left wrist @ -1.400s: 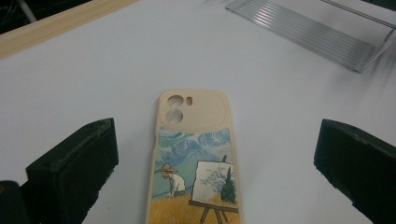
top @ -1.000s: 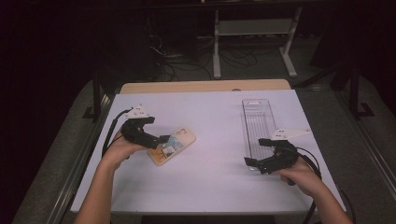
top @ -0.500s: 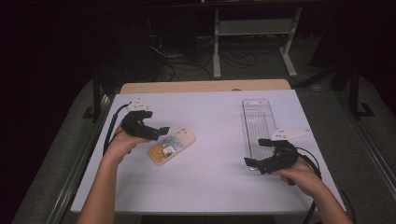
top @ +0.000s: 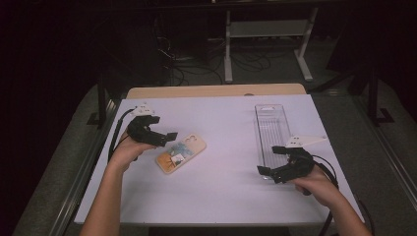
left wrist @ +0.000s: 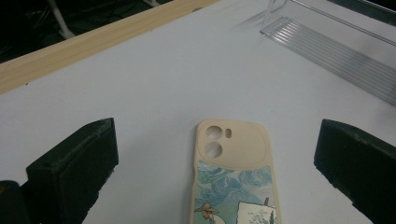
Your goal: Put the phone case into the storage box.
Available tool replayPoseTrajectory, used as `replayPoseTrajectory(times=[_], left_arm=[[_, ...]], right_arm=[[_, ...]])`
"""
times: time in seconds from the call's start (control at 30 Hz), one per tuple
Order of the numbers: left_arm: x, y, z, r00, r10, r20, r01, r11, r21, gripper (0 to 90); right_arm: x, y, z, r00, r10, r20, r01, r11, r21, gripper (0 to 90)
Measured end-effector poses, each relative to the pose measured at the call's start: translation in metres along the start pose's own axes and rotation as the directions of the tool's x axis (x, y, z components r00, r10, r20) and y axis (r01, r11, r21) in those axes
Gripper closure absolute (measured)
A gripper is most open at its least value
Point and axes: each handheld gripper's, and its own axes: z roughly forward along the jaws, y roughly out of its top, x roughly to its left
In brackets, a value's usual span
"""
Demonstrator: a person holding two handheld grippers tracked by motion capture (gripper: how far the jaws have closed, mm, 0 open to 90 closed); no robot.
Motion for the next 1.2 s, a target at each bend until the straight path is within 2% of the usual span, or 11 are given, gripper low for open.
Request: replayPoseTrajectory(times=[0.47,0.67,0.9,0.93,1.0,1.03,1.2], left_arm=[[-0.004,0.0,0.0,0.9995,0.022,0.021,-0.022,0.9995,0.023,0.0],[-0.005,-0.001,0.002,0.9991,0.031,0.03,-0.032,0.9981,0.052,0.0],[-0.007,-0.002,0.006,0.9983,0.046,0.036,-0.049,0.9941,0.096,0.0],[-0.006,-0.002,0.006,0.9976,0.059,0.037,-0.062,0.9926,0.104,0.0],[-0.008,-0.003,0.007,0.9984,0.045,0.035,-0.048,0.9927,0.11,0.0],[-0.007,-0.003,0.008,0.9977,0.059,0.035,-0.063,0.9899,0.127,0.0],[-0.009,-0.005,0.011,0.9978,0.06,0.028,-0.064,0.9848,0.161,0.0]], right_arm=[[0.0,0.0,0.0,1.0,0.001,0.002,-0.001,1.0,0.0,1.4],[0.0,0.0,0.0,1.0,-0.001,0.001,0.001,1.0,0.0,1.5],[0.0,0.0,0.0,1.0,-0.001,0.001,0.001,1.0,0.0,1.4],[0.0,0.0,0.0,1.0,-0.002,0.002,0.002,1.0,0.0,1.4],[0.0,0.0,0.0,1.0,-0.001,0.001,0.001,1.0,0.0,1.4],[0.0,0.0,0.0,1.0,-0.002,0.001,0.002,1.0,0.001,1.5],[0.0,0.0,0.0,1.0,-0.001,0.002,0.001,1.0,0.0,1.4]])
